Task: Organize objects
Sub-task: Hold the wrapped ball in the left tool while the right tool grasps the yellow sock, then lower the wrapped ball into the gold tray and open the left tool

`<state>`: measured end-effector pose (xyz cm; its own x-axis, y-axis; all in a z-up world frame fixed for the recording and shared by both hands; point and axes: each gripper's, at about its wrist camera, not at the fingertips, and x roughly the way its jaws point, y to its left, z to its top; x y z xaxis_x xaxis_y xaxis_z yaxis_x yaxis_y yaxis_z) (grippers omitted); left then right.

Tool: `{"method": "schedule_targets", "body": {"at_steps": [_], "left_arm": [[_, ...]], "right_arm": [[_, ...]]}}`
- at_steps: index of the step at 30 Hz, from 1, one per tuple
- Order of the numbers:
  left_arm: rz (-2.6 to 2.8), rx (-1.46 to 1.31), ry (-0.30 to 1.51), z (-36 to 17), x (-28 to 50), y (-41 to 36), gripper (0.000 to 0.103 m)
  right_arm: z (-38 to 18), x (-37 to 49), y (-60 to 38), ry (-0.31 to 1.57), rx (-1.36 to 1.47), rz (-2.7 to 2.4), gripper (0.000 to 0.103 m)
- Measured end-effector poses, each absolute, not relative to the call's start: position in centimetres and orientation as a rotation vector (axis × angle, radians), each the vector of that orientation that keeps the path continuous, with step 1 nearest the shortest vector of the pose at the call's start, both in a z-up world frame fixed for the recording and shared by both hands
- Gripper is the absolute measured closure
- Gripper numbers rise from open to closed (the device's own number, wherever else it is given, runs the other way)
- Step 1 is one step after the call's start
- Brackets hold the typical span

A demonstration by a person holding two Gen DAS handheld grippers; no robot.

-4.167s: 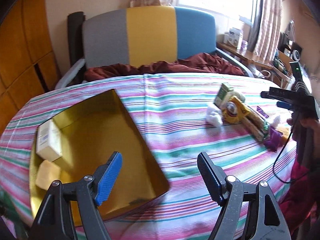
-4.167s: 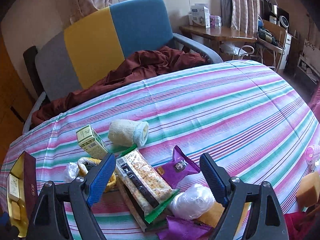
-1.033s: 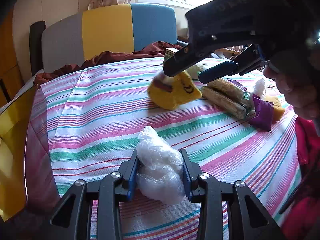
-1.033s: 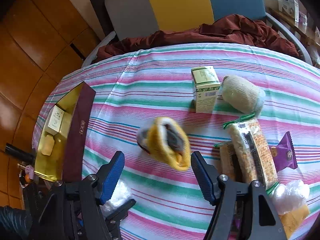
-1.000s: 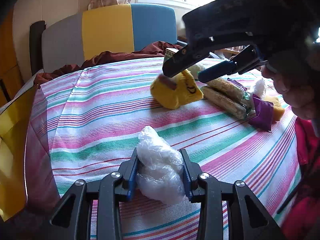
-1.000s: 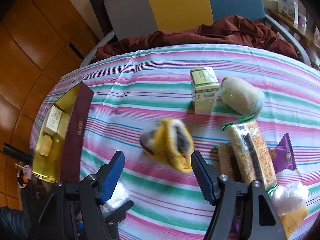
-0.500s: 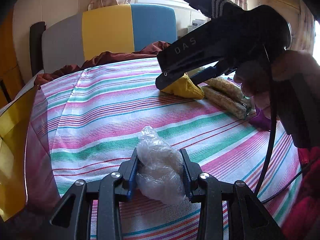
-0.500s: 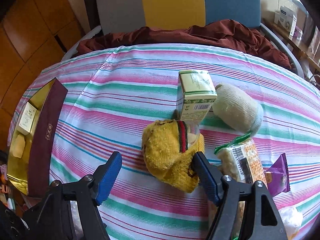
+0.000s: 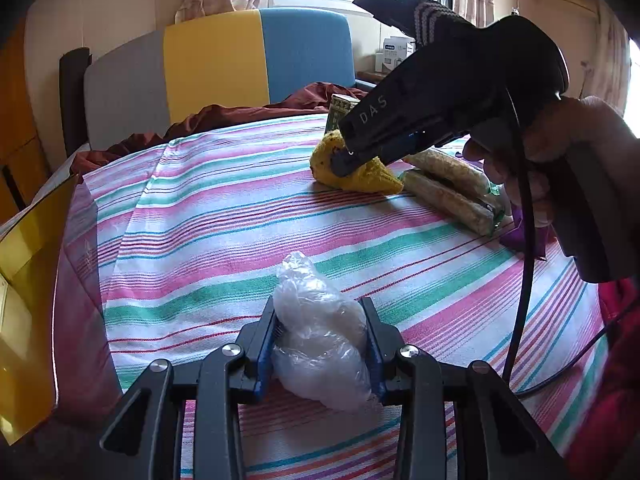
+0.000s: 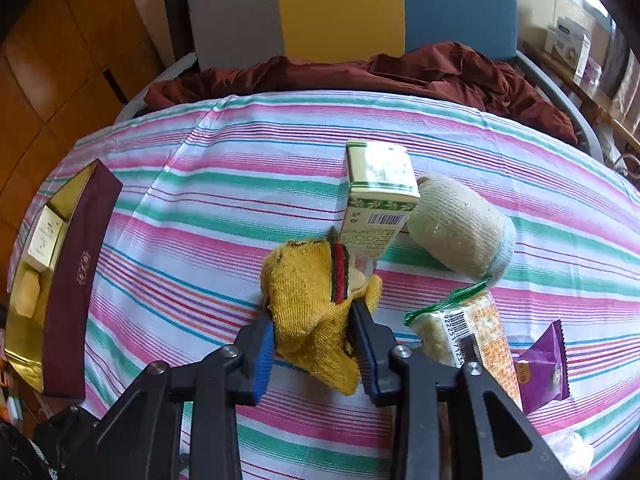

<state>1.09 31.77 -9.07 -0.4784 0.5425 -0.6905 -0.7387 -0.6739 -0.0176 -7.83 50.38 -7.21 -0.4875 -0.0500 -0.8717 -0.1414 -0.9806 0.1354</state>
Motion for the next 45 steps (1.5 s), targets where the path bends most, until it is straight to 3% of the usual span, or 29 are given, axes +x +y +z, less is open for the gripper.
{"method": "schedule_targets", "body": {"at_steps": [13,24,33,45], "left_arm": [[2.174,-0.927,0.344,-4.7,1.7,29.2,0.067],[2.442,-0.958,0.228,-0.4,-1.1,18.1,0.067],[2.681,-1.177,0.042,-1.3,-5.1,6.9,0.067],[2.703,-1.29,0.117,-3.7,-7.6,4.0,0.063]], "right_arm": [[-7.4,-7.5,50.0,0.225,-1.577,2.654,0.072],[-7.5,-7.2,49.0,0.084,-1.537,2.614,0.078],[-7.6,-7.2,48.3,0.019,-1.526,2.598,0.078],[-7.6,-7.4,48.1,0.008,-1.528,2.597,0.078]]}}
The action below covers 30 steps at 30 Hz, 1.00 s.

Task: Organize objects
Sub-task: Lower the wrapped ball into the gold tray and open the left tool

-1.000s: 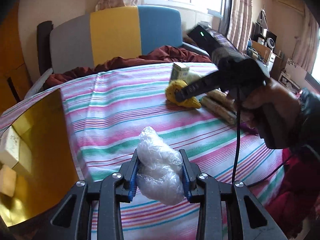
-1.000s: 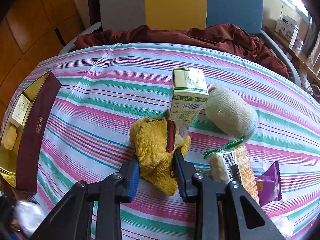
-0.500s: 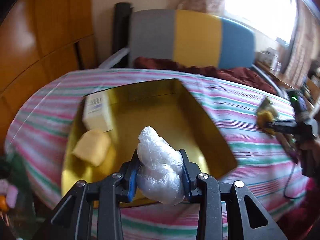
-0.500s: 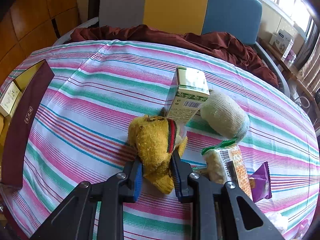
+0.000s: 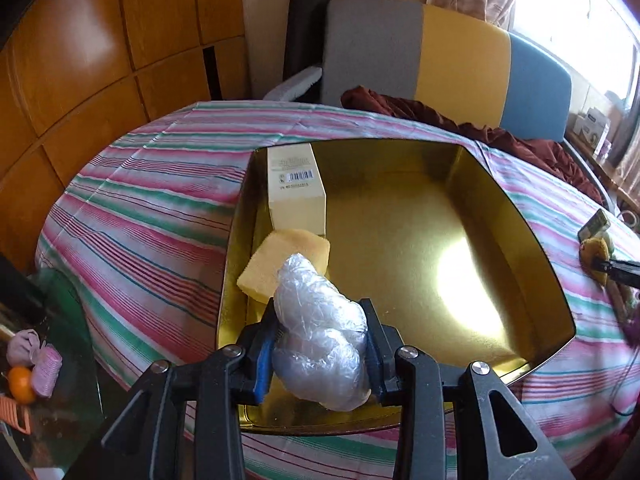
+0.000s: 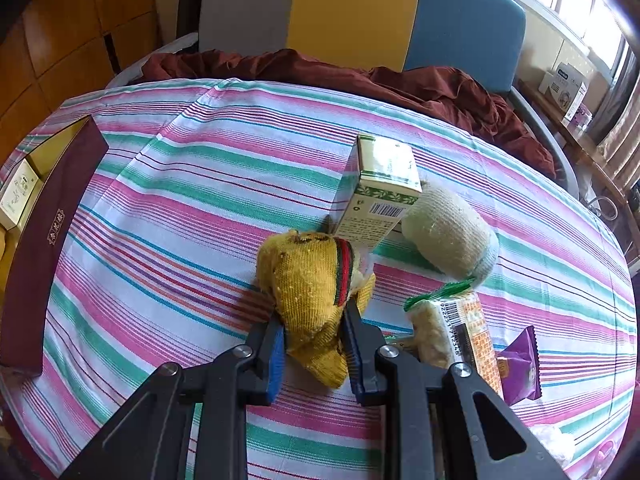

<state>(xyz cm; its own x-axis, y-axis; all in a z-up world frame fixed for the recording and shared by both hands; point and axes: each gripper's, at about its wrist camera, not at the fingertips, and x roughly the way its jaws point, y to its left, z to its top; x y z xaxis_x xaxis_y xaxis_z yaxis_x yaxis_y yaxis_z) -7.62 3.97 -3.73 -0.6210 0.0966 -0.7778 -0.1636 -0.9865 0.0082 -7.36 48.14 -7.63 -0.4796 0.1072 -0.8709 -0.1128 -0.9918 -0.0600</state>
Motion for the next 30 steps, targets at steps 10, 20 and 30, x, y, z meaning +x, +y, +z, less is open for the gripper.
{"method": "schedule_targets", "body": {"at_steps": [10,20,30], "left_arm": [[2.779,-1.24,0.221,-3.8,-6.8,3.6,0.045],[2.821,-1.217,0.062,-3.0,-5.5,1.8,0.045],[2.818,-1.164,-0.008,-2.2,-4.3,0.9,0.045]], "right_arm": [[-7.6,-7.3,48.1,0.002,-1.526,2.597,0.078],[-7.3,-6.5,47.0,0.022,-1.553,2.587,0.078],[-6.1,-4.4,43.3,0.108,-1.569,2.639,0.079]]}}
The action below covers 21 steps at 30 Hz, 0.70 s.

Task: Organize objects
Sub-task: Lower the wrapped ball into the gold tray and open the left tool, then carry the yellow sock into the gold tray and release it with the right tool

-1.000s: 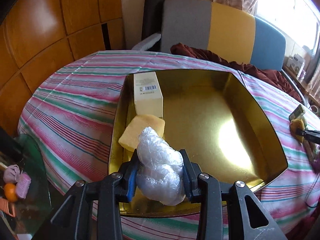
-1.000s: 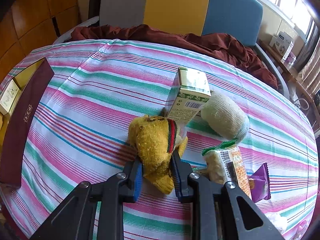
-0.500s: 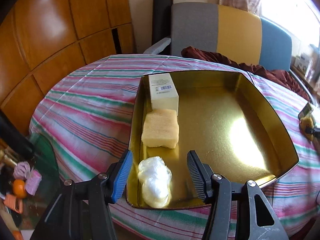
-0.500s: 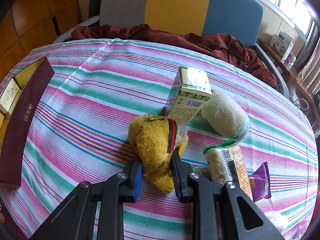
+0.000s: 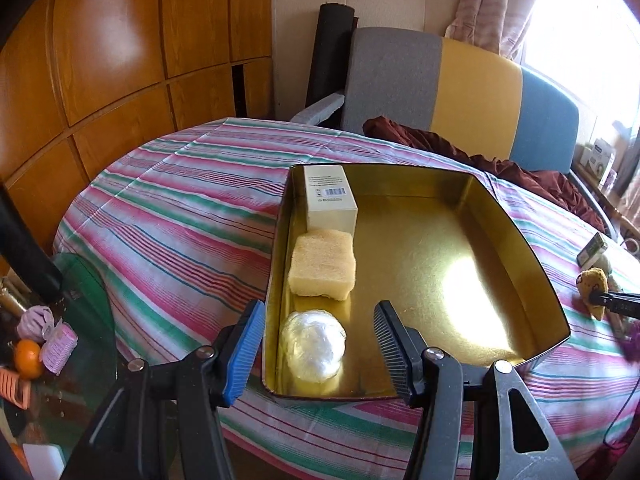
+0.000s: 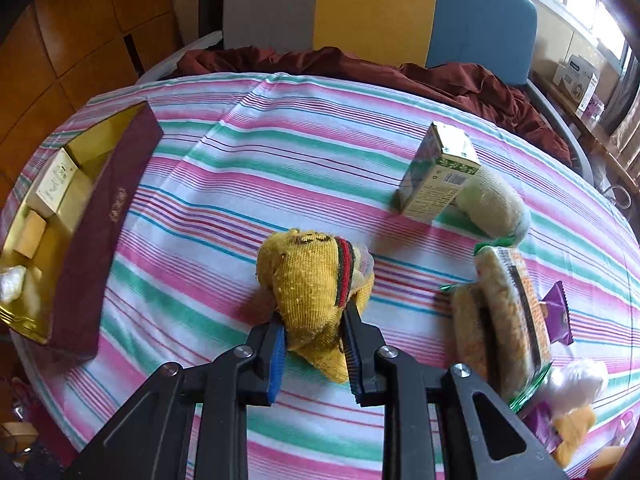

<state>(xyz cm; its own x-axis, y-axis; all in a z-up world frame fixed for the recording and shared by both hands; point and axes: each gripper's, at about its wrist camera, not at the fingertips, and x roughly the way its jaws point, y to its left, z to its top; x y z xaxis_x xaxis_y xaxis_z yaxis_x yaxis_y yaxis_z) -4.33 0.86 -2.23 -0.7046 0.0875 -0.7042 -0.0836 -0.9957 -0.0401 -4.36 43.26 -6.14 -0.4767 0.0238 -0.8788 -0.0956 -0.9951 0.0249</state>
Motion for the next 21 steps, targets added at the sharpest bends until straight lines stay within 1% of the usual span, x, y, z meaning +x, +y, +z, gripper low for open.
{"method": "schedule_targets", "body": {"at_steps": [3,8,13,17,21], "left_arm": [[2.833,-1.159,-0.037,-1.9,-4.0,0.0,0.045],[2.859,-1.145,-0.083,-1.3,-3.5,-1.6,0.045],[2.894,-1.125,-0.111,-0.6,-2.8,-3.0,0.045],[2.916,-1.12,-0.137,-0.3,-2.6,-4.2,0.045],[2.933,-1.125,-0.172,-0.4,-2.5,-5.3,0.045]], "right_arm": [[-5.2,-3.8,42.5,0.143,-1.548,2.649,0.079],[-1.4,-2.9,40.3,0.155,-1.45,2.757,0.079],[2.1,-2.8,35.3,0.136,-1.399,2.919,0.079],[3.1,-3.5,29.4,0.098,-1.439,3.054,0.079],[2.5,-4.8,23.6,0.052,-1.541,3.127,0.079]]}}
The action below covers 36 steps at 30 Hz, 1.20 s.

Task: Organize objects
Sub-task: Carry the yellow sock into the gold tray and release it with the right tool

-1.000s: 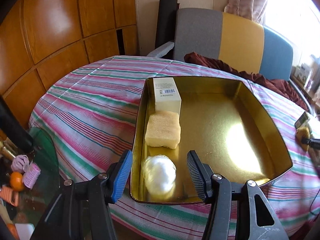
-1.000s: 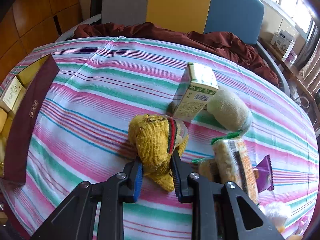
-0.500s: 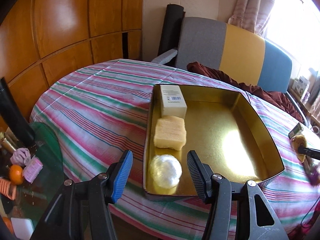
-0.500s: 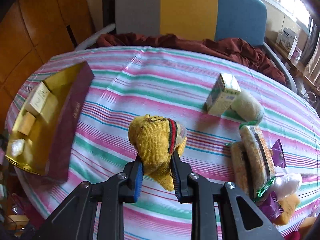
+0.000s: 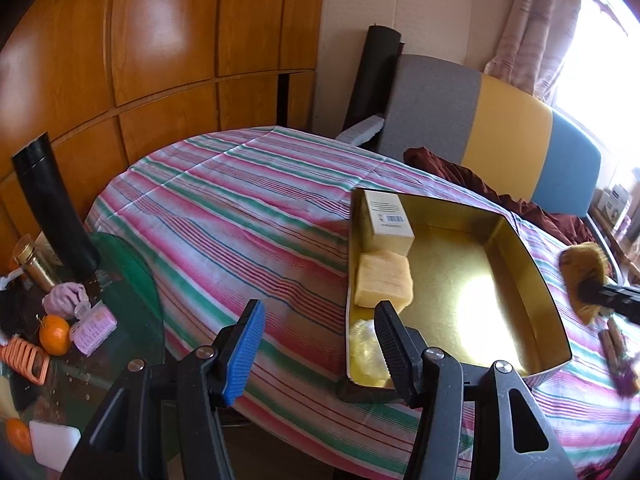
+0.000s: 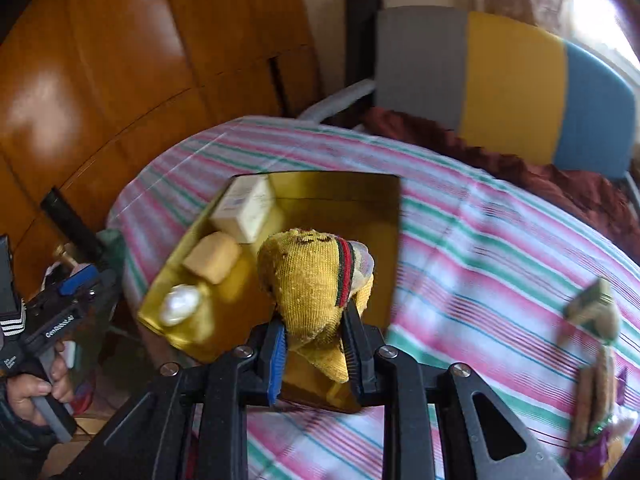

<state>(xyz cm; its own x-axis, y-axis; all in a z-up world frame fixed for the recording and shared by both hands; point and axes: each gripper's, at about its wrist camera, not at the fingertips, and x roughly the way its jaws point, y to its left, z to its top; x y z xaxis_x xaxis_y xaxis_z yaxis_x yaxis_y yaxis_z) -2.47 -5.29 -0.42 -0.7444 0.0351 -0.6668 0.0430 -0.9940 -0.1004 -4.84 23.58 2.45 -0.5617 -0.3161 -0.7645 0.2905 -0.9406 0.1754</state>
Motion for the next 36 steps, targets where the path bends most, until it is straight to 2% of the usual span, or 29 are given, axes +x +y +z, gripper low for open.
{"method": "schedule_targets", "body": {"at_steps": [6,10,13,14,22,24,26,30,32,36], "left_arm": [[-2.907,1.111,0.205,-0.8,-2.6,-6.3,0.043],[-2.905,1.114,0.212,-1.1,-2.7,-6.7,0.043],[-2.908,1.103,0.207,-1.2,-2.7,-6.8,0.042],[-2.906,1.099,0.204,-1.3,-2.7,-6.8,0.042],[-2.912,1.105,0.174,-1.6,-2.8,-6.5,0.042],[-2.932,1.089,0.134,-1.3,-2.6,-5.9,0.041],[-2.953,1.078,0.113,-0.9,-2.4,-5.1,0.037],[-3.005,1.084,0.049,0.0,-2.4,-2.8,0.035],[-3.036,1.093,0.022,0.4,-2.4,-1.4,0.035],[-3.103,1.116,-0.057,1.0,-2.4,1.7,0.034]], "right_arm": [[-1.0,-6.9,16.8,-0.003,1.342,-2.376,0.078],[-3.3,-7.7,14.3,-0.069,1.393,-2.259,0.07],[-4.2,-7.6,13.7,-0.126,1.416,-2.181,0.055],[-4.3,-7.5,13.7,-0.126,1.42,-2.182,0.055],[-2.6,-5.4,16.4,-0.094,1.376,-2.307,0.055],[-1.9,-5.0,17.4,-0.077,1.351,-2.349,0.051],[-1.2,-4.6,18.5,-0.055,1.327,-2.389,0.041],[-0.3,-3.9,21.1,-0.042,1.3,-2.457,0.037],[-0.2,-3.7,23.0,-0.055,1.302,-2.489,0.03],[0.0,-3.1,27.3,-0.088,1.326,-2.569,0.029]]}}
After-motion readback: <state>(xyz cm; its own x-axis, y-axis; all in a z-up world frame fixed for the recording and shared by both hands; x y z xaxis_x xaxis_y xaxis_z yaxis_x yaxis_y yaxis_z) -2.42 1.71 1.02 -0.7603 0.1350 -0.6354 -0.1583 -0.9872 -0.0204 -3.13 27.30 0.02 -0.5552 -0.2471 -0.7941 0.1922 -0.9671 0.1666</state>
